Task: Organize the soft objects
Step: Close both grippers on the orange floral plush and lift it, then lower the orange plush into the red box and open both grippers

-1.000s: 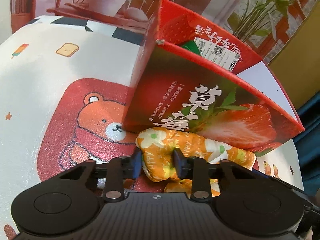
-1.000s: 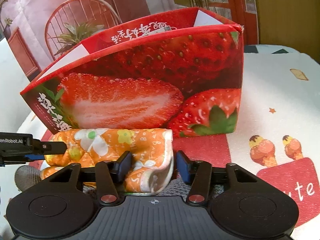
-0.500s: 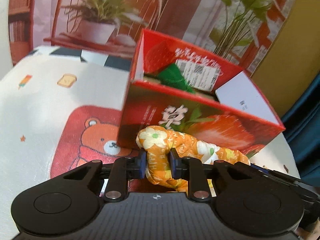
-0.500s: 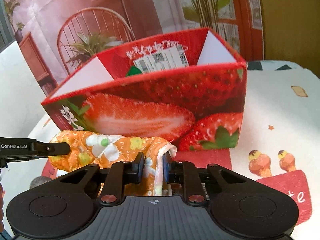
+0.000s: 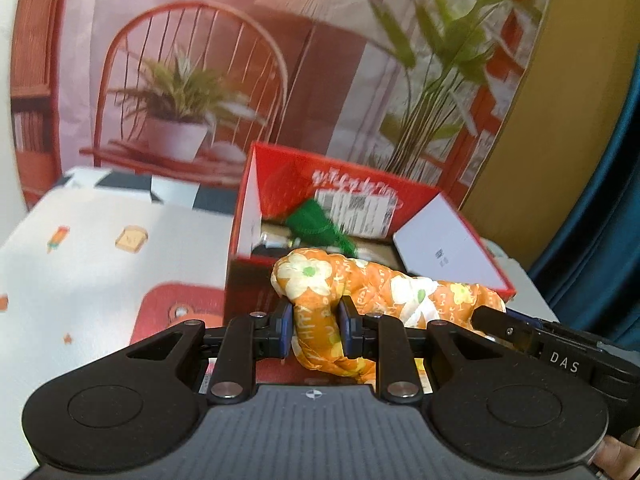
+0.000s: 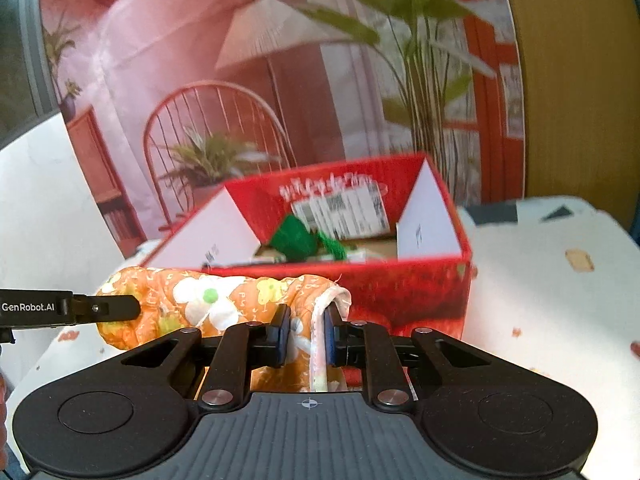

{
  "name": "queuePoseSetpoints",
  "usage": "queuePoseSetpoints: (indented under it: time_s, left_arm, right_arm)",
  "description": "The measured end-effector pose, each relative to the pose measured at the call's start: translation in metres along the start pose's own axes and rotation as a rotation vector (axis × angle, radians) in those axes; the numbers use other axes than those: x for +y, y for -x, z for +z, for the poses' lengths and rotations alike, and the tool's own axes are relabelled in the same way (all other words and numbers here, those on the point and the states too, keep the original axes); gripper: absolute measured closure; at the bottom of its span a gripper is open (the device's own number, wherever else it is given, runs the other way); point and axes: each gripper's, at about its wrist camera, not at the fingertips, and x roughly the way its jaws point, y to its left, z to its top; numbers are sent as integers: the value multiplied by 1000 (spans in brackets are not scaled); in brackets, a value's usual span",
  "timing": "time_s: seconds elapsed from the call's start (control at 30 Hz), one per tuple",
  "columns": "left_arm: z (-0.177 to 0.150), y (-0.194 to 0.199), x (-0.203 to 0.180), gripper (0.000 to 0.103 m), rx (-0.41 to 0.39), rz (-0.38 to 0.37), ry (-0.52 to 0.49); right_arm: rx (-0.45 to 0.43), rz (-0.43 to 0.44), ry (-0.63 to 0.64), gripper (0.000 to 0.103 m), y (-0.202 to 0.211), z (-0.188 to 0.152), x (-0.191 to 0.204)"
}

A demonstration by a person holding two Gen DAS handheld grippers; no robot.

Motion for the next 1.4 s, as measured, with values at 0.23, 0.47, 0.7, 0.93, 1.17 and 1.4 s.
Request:
queuePoseSetpoints:
  time_s: [0.23, 0.47, 0.7, 0.93, 1.17, 1.4]
  left_arm:
    - [28, 1, -9, 78, -57, -15, -27]
    - [59, -14, -20, 78, -119, -22, -74]
    - [82, -56, -24, 78, -109, -14, -85]
    - [85, -97, -18, 78, -59, 6, -94]
    - [80, -126, -10, 78, -2, 14, -96]
    - [78, -132, -10, 54, 19, 30, -122]
  right_arm:
    - [-60, 7, 32, 87, 6, 30, 3]
    - [-101, -6, 73, 87, -9, 63, 1]
    - [-107, -35, 94, 87, -41, 82, -7]
    - [-63, -59, 87, 87, -82, 81, -21]
    - [-14, -71, 75, 86, -111, 73, -34]
    - [1, -104, 97, 78, -116, 67, -38]
